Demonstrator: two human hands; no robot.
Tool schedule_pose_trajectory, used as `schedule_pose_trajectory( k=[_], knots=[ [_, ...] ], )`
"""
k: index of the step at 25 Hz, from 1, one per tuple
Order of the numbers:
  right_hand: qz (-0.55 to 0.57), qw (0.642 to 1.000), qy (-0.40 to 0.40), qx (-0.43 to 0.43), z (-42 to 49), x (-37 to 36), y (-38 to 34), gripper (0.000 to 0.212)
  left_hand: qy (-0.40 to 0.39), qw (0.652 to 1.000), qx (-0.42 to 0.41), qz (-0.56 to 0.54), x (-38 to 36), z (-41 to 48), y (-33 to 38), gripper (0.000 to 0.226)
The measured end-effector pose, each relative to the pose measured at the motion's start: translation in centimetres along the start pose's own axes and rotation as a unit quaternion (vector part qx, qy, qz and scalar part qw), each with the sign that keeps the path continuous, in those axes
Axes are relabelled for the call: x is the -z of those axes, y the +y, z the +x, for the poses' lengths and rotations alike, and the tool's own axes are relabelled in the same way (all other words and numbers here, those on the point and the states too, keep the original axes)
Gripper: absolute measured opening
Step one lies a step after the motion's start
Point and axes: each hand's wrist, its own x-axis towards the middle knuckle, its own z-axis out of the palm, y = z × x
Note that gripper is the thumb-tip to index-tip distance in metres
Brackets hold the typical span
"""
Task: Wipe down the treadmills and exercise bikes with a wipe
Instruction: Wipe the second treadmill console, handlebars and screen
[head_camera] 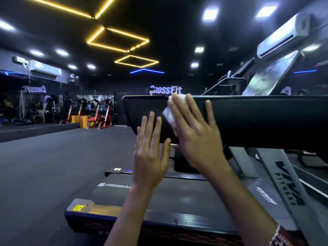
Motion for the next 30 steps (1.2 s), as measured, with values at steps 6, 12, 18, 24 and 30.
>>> schedule_pose_trajectory(
  k=[6, 12, 18, 24, 30],
  knots=[
    [0.005, 0.986, 0.028, -0.167, -6.8, 1.6, 3.7, 0.059, -0.006, 1.000, -0.015, 0.011, -1.4, 0.5, 2.5, 0.052],
    [-0.026, 0.985, 0.024, -0.171, -6.1, 2.6, 8.5, 0.050, -0.020, 0.998, -0.057, -0.011, -4.7, 1.7, 7.5, 0.048],
    [0.035, 0.978, 0.025, -0.203, -8.5, 4.0, 10.5, 0.050, -0.025, 0.995, -0.097, -0.017, -7.8, 2.5, 11.4, 0.046],
    [0.026, 0.940, 0.075, -0.333, -11.2, 6.3, 17.7, 0.053, -0.034, 0.994, -0.104, -0.026, -10.7, 3.2, 16.2, 0.049],
    [-0.008, 0.969, 0.026, -0.244, -10.7, 7.5, 20.8, 0.049, -0.051, 0.992, -0.113, -0.033, -13.7, 3.5, 20.5, 0.048]
  ],
)
